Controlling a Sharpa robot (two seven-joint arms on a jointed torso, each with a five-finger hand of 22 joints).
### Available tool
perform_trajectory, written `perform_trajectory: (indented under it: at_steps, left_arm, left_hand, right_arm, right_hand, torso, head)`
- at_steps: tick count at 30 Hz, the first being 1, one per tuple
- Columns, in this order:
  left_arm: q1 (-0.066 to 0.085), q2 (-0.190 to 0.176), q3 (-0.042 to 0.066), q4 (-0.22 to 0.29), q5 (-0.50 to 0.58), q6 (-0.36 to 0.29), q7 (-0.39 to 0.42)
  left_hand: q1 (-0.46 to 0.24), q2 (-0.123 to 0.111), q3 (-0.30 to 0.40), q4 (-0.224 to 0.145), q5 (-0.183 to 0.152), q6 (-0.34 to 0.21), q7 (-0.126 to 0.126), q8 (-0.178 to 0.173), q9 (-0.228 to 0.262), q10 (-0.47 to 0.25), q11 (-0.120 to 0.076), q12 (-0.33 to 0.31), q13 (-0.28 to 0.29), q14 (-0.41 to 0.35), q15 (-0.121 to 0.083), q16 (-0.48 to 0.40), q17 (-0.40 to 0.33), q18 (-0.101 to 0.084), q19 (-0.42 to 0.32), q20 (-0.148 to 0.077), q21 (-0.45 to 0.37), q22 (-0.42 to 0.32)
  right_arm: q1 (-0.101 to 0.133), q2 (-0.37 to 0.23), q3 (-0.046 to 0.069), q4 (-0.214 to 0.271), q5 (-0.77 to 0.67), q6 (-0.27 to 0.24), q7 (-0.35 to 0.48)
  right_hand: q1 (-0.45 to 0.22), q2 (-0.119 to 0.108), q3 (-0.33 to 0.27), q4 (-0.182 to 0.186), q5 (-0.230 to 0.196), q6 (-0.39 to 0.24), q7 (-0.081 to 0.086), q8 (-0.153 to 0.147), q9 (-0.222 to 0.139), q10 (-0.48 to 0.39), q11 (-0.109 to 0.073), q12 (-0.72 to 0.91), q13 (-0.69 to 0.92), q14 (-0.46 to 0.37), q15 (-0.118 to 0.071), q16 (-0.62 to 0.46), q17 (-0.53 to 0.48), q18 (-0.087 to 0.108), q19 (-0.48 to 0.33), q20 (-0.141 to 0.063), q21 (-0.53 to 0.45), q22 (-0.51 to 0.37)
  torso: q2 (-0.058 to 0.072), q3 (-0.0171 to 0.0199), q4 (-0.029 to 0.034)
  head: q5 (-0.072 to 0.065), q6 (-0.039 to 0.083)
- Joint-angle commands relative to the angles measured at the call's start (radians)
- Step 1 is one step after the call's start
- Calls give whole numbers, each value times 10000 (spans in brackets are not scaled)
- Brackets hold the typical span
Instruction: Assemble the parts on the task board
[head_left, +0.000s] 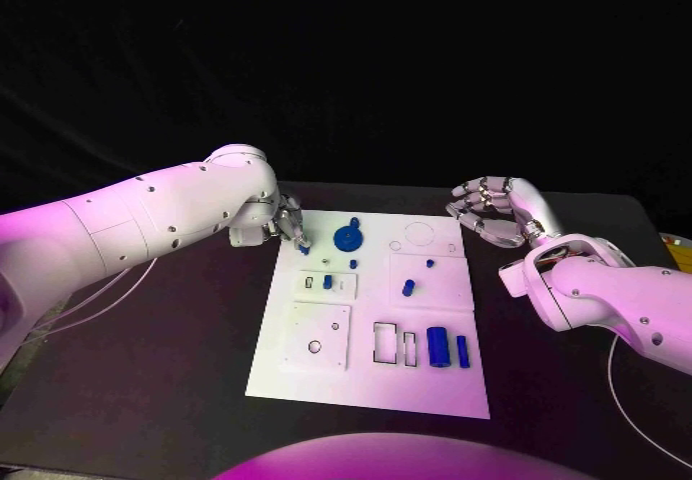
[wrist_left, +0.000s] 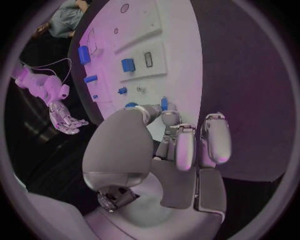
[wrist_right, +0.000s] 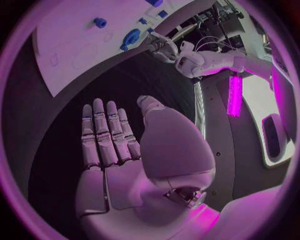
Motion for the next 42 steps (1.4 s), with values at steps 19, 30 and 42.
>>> perform_trajectory:
  at_steps: [19, 30, 42]
  left_arm:
    - [-131, -1633, 48, 2444, 1268, -1673, 280]
    - [-582, -2126, 44, 3245, -23, -2051, 578]
    - [-894, -2236, 44, 3584, -399, -2105, 728]
  left_hand:
    - [-767, -648, 2810, -1800, 175, 76, -143, 869, 642, 441, -112, 337, 469, 743, -134, 47, 1520, -36, 173, -109, 187, 231]
    - [-888, -761, 3010, -1894, 212, 131, -172, 966, 656, 501, -140, 342, 472, 745, -154, 50, 1525, -48, 213, -127, 222, 292]
    - [-930, -822, 3108, -1945, 231, 160, -187, 1007, 657, 525, -155, 329, 454, 745, -165, 47, 1521, -50, 221, -137, 232, 306]
  right_arm:
    - [-21, -10, 0, -46, -36, 153, 97]
    - [-73, -9, 0, -64, -32, 172, 100]
    - [-100, -16, 0, -67, -29, 180, 98]
  right_hand:
    - [-36, 12, -43, -23, 67, -36, 617, 61, -9, 9, 54, 41, -16, -56, 5, -67, -10, 19, -71, -16, -22, -10]
    - [-42, 8, -50, -20, 68, -38, 618, 71, -20, 10, 55, 39, -19, -51, 5, -78, -39, 21, -79, -14, -16, -36]
    - [-42, 8, -50, -20, 68, -38, 618, 71, -20, 10, 55, 39, -19, -51, 5, -78, -39, 21, -79, -14, -16, -36]
  torso:
    - [-25, -4, 34]
    - [-22, -17, 24]
    - [2, -1, 12]
  head:
    - [78, -17]
    - [138, -49]
    - [168, -78]
